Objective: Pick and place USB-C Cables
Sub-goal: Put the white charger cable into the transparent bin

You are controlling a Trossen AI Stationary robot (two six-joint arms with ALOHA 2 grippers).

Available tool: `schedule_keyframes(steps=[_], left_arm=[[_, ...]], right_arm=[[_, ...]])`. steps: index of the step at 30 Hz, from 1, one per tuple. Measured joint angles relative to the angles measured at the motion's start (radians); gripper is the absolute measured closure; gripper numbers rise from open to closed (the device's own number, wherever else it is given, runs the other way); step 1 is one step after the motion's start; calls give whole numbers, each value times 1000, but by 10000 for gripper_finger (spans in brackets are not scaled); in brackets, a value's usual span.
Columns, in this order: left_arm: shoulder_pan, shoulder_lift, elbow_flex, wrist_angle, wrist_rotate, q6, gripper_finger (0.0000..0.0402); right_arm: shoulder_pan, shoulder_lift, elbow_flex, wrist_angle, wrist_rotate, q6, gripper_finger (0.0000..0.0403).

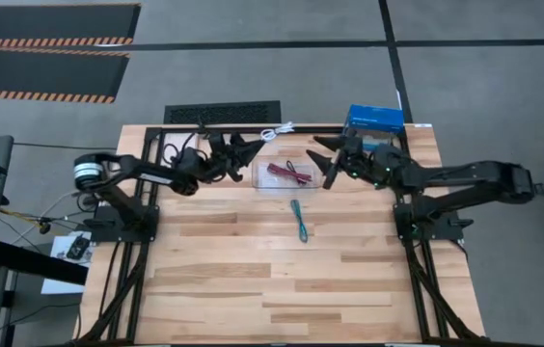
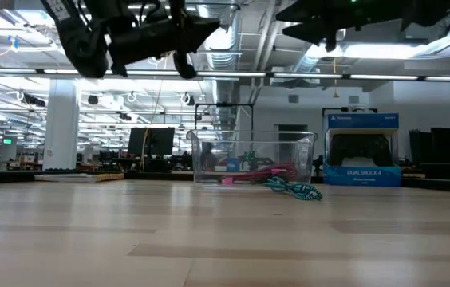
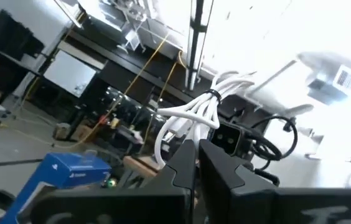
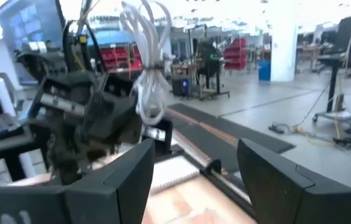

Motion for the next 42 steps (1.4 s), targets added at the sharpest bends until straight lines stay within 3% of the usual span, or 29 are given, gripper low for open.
schedule_keyframes(steps=[5, 13, 22, 28, 42], left_arm=[[0, 88, 0, 114, -15, -75, 401], [0, 95, 1, 112, 14, -88, 401], [0, 95, 1, 107, 17, -79, 401], [0, 94, 1, 107, 17, -77, 401], [0, 93, 2, 107, 8, -77, 401]], right_arm=[[-33, 111, 0, 138, -3, -17, 147], [-60, 207, 9, 240, -10, 20, 148], [-59, 217, 122, 166, -119, 16, 147], [-59, 217, 163, 98, -123, 15, 147], [-69, 223, 164, 127, -138, 65, 147]])
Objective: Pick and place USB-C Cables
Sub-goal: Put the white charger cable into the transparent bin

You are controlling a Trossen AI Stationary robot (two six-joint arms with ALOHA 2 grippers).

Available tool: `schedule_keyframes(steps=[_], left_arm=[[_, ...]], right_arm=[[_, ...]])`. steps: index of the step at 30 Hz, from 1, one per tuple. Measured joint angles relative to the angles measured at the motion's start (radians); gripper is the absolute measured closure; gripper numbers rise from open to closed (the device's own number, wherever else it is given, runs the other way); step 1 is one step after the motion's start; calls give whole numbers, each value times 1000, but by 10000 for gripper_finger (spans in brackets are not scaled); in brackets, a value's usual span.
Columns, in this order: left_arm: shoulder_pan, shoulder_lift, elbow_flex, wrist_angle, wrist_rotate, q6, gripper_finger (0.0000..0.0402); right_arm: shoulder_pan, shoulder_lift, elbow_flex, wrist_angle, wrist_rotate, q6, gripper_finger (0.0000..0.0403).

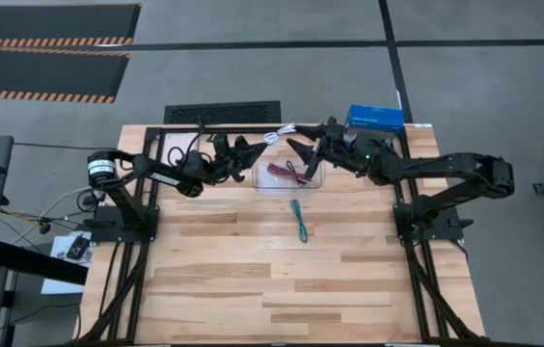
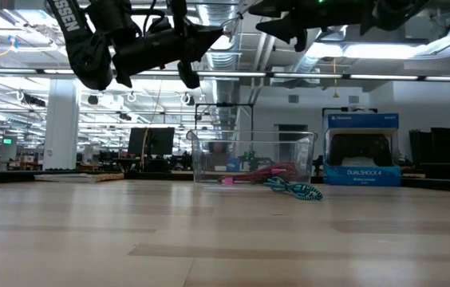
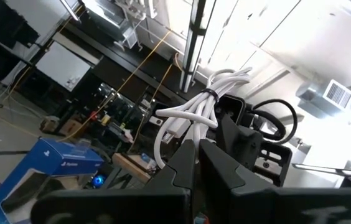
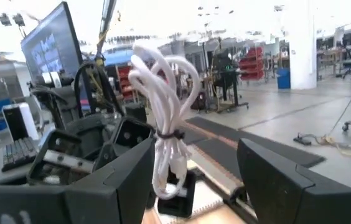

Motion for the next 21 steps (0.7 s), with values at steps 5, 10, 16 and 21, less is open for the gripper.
schedule_keyframes(steps=[5, 10, 16, 21], left_arm=[[0, 0, 13, -18, 2, -7, 401], [-1, -1, 35, -54, 40, -15, 401], [-2, -1, 35, -60, 42, -14, 401], [-2, -1, 35, -63, 48, -13, 401]], right_arm=[[-2, 56, 5, 53, -7, 19, 147], [-2, 113, 23, 76, -11, 0, 147], [-9, 126, 56, 82, -13, -13, 147], [-13, 123, 65, 87, -21, -26, 148]])
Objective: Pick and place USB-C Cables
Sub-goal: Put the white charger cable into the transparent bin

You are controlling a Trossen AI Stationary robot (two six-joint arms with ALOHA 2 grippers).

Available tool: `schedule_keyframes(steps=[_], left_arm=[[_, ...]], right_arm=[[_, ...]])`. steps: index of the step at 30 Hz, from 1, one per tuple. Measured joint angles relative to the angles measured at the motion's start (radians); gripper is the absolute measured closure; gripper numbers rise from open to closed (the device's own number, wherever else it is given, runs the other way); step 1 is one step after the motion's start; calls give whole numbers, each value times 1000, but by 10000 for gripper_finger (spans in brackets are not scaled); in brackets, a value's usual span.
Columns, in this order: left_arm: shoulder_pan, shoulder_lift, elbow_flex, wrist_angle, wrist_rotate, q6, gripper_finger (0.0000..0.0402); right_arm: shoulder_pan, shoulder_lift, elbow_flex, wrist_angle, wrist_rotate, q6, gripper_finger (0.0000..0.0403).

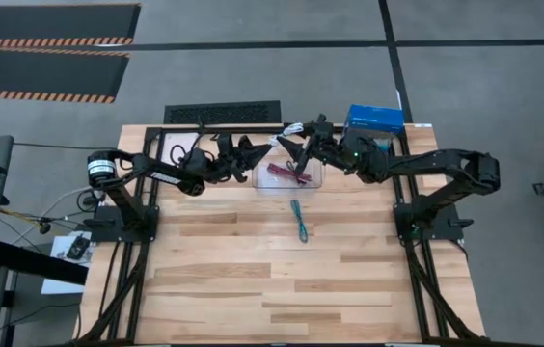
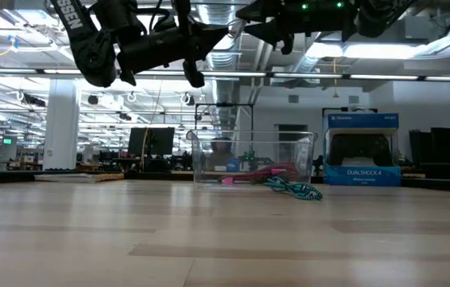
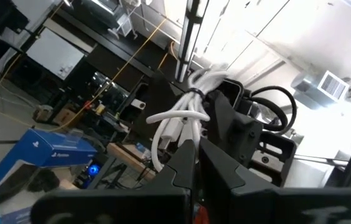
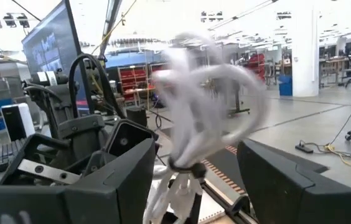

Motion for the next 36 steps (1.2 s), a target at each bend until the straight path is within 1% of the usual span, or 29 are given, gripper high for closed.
schedule_keyframes(steps=[3, 5, 7, 11, 12, 20, 22, 25, 28, 30, 31, 34, 36], left_arm=[[0, 0, 0, -6, 0, 1, 401], [0, 0, 0, -9, 0, 1, 401], [0, 0, 0, -16, -2, 1, 401], [1, 0, 0, -30, -9, 2, 401], [1, 0, 0, -34, -9, 1, 401], [1, 0, 0, -96, -26, -1, 401], [1, 0, 0, -116, -25, 29, 394], [0, 0, 0, -148, 20, 56, 365], [15, 0, 0, -171, 68, 58, 321], [35, -1, 0, -178, 106, 35, 289], [48, -5, 0, -192, 141, 7, 274], [92, -34, 0, -226, 306, -78, 237], [119, -68, 0, -293, 420, -132, 223]], right_arm=[[-3, 0, 0, -1, -1, 0, 162], [-3, 0, 0, -12, 0, 0, 191], [-3, 0, 0, -26, 7, 0, 238], [-3, 0, 0, -38, 11, -9, 365], [-3, 0, 0, -40, 12, -15, 375], [-6, 0, 0, -87, 46, 18, 375], [-9, 1, 0, -95, 47, 23, 375], [-17, 0, 0, -92, 53, 25, 375], [-35, -17, 0, -103, 55, 25, 375], [-49, -34, 0, -133, 52, 25, 375], [-57, -45, 0, -161, 51, 25, 375], [-77, -85, 0, -255, 48, 4, 375], [-91, -107, 0, -340, 44, -6, 375]])
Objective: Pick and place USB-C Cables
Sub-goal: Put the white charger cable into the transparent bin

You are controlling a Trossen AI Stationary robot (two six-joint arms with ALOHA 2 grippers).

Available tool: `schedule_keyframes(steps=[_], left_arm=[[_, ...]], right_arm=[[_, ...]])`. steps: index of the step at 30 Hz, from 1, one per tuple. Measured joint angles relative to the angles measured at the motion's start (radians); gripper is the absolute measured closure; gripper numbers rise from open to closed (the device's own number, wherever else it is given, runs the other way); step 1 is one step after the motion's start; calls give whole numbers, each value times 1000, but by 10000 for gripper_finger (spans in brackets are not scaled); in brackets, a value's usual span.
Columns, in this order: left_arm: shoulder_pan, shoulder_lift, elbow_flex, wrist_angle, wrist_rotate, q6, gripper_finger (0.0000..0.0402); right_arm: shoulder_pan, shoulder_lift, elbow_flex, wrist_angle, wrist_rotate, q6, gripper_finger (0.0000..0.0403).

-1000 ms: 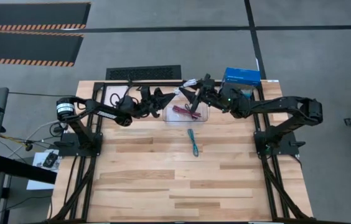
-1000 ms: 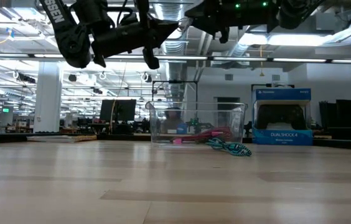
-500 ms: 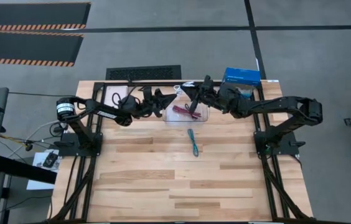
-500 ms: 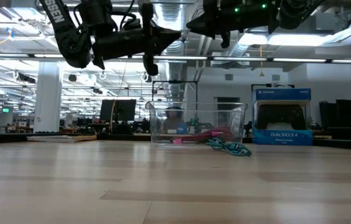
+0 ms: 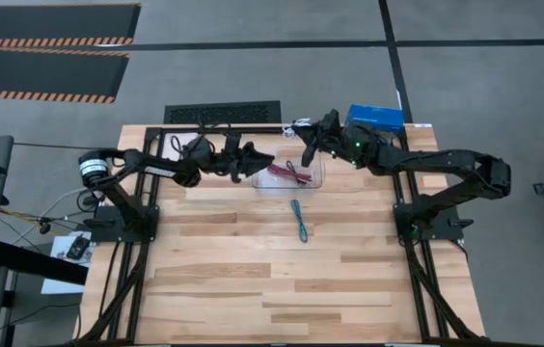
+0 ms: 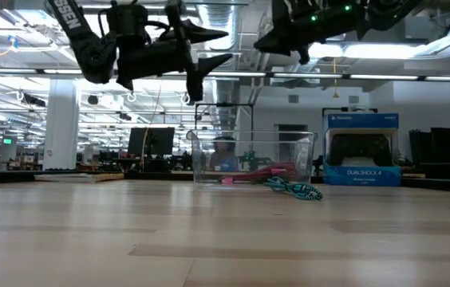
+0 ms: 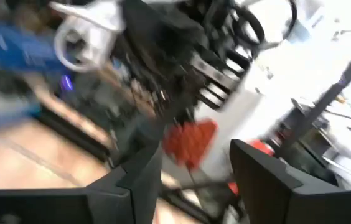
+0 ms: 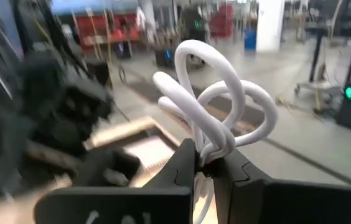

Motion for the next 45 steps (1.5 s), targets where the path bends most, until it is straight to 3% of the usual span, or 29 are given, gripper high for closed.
schedule_keyframes(steps=[4, 9, 16, 24, 31, 38, 45], left_arm=[[30, -101, 0, -184, 108, 1, 218], [32, -269, 0, -440, 91, 122, 231], [25, -502, 0, -748, -48, 271, 245], [24, -701, 0, -989, -220, 388, 246], [24, -771, 0, -1169, -352, 431, 246], [23, -773, 0, -1273, -389, 445, 246], [21, -768, 0, -1274, -403, 445, 246]], right_arm=[[-17, -20, 0, -147, 0, -16, 375], [-14, 28, 17, -323, -1, -23, 375], [2, 185, 155, -524, -38, -87, 375], [4, 369, 345, -683, -92, -138, 376], [12, 505, 465, -777, -161, -159, 376], [23, 618, 557, -885, -236, -161, 376], [40, 668, 592, -960, -243, -156, 370]])
